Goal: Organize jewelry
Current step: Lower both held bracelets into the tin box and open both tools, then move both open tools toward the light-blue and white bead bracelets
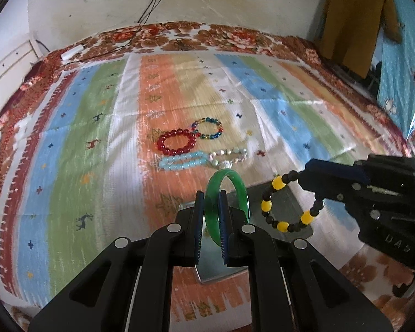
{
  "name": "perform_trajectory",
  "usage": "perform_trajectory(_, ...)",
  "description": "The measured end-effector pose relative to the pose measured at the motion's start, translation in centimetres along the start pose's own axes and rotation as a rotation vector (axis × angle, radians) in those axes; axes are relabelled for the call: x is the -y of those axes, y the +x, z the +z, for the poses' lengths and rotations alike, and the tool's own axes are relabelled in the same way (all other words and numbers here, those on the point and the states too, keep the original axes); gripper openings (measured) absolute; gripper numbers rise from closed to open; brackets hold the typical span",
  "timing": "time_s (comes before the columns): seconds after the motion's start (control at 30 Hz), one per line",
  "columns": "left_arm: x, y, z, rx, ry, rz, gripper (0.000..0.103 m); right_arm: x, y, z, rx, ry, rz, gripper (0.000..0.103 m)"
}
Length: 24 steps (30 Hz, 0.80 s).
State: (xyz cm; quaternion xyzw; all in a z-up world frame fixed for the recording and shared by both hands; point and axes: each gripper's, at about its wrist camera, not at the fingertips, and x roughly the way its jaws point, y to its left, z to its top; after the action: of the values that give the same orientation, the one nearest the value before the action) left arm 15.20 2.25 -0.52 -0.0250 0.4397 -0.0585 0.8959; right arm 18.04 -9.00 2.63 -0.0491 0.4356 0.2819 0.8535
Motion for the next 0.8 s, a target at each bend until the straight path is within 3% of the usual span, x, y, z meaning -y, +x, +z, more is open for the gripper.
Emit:
perform_trajectory(0.03,0.2,0.1,-0.1,-0.008,0.013,0.007,0.010,0.3,0.0,0.0,-0.003,0.021,0.012,0.014)
perform_trajectory(0.1,0.3,0.4,-0.2,-0.026,0.017,0.011,0.012,0.8,-0.1,0.0,-0.004,0.043,0.013,0.031)
perform_trajectory(0.13,0.2,0.4,-0.2,-0.027,0.015,0.020,0.012,1.1,-0.3,0.1,0.006,0.048,-0.015,0.044)
perform_trajectory(0.33,-1.0,0.3,-0.1,-0.018,-0.009,0.069,0.029,2.2,-0.1,0.0,0.007,0.053,-0.064,0.046)
perform_trajectory(0.4,-1.4,0.5,0.0,-0.019,-0.020,0.085,0.041,2.5,0.3,0.0,-0.001,0.055,-0.079,0.046)
perform_trajectory(0.47,-1.9,0.6,0.2,-0.017,-0.039,0.091,0.046,2.9,0.5,0.0,-0.005,0.065,-0.078,0.047)
perform_trajectory(0.8,-3.7,1.8,2.0,-0.019,-0.071,0.116,0.057,4.5,2.1,0.5,-0.026,0.094,-0.126,0.049)
